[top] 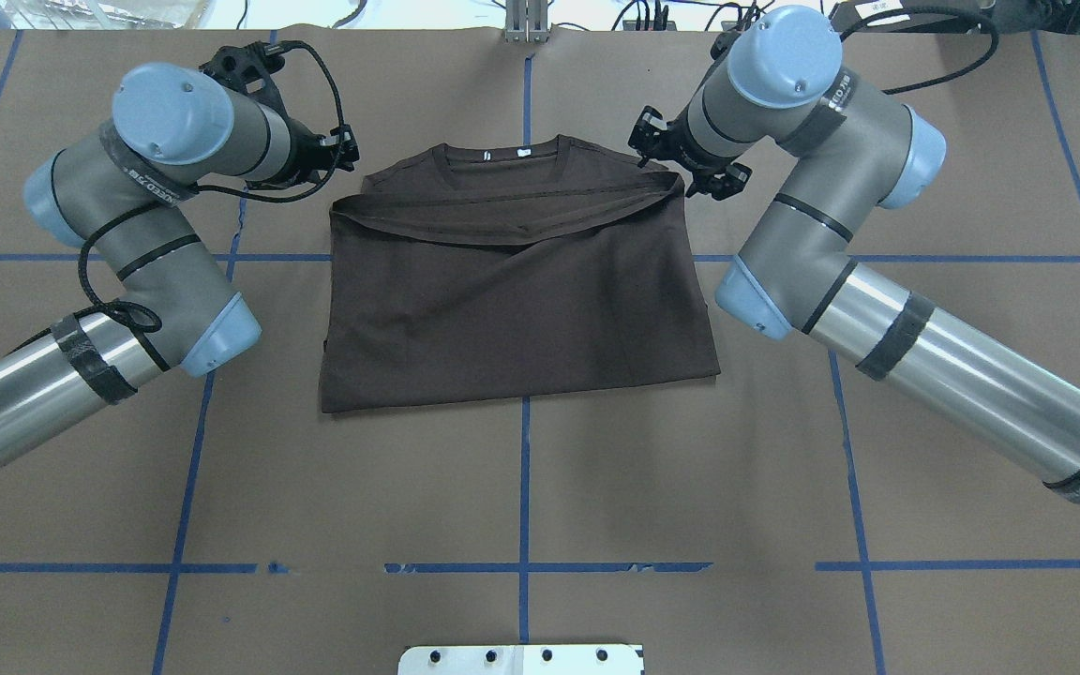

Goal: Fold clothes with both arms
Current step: 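Release the hem and move the right gripper to the folded side edge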

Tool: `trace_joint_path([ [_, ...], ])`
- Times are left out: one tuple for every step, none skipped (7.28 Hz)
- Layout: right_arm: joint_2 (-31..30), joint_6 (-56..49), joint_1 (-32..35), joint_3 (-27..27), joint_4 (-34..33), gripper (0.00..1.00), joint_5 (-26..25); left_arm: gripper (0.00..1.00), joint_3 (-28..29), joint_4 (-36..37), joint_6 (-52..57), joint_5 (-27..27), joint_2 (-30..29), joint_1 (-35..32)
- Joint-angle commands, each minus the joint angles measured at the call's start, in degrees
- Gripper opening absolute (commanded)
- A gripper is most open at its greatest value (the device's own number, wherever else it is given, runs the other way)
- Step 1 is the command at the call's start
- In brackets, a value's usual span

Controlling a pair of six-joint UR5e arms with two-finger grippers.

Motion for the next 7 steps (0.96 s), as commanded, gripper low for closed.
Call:
trace_joint_path([
  [-8.7, 3.9, -4.1, 9.5, -0.2, 0.81, 0.3, 0.53, -0.4, -0.3, 0.0, 0.0, 0.2, -0.1],
  [-11.6, 6.0, -6.2, 12.4, -0.1, 0.81, 0.3, 0.54, -0.9, -0.2, -0.2, 0.0, 0.9, -0.1],
  [-13.2, 6.7, -7.2, 13.9, -0.1, 0.81, 0.0, 0.54, -1.6, 0.0, -0.1, 0.0, 1.0, -0.1],
  [-14.1, 7.2, -8.2, 13.8, -0.1, 0.82, 0.0, 0.54, -1.8, 0.1, -0.2, 0.0, 1.0, -0.1],
  [-14.4, 7.5, -8.4, 13.9, -0.3, 0.82, 0.6, 0.55, -2.0, 0.2, -0.3, 0.0, 1.0, -0.1],
  [-15.9, 9.7, -10.0, 14.8, -0.2, 0.81, 0.8, 0.56, -2.3, 0.3, -0.4, 0.0, 1.2, -0.1],
  [-16.7, 11.4, -11.7, 15.5, -0.2, 0.8, 0.8, 0.58, -2.7, 0.4, -1.4, 0.1, 1.2, -0.1],
])
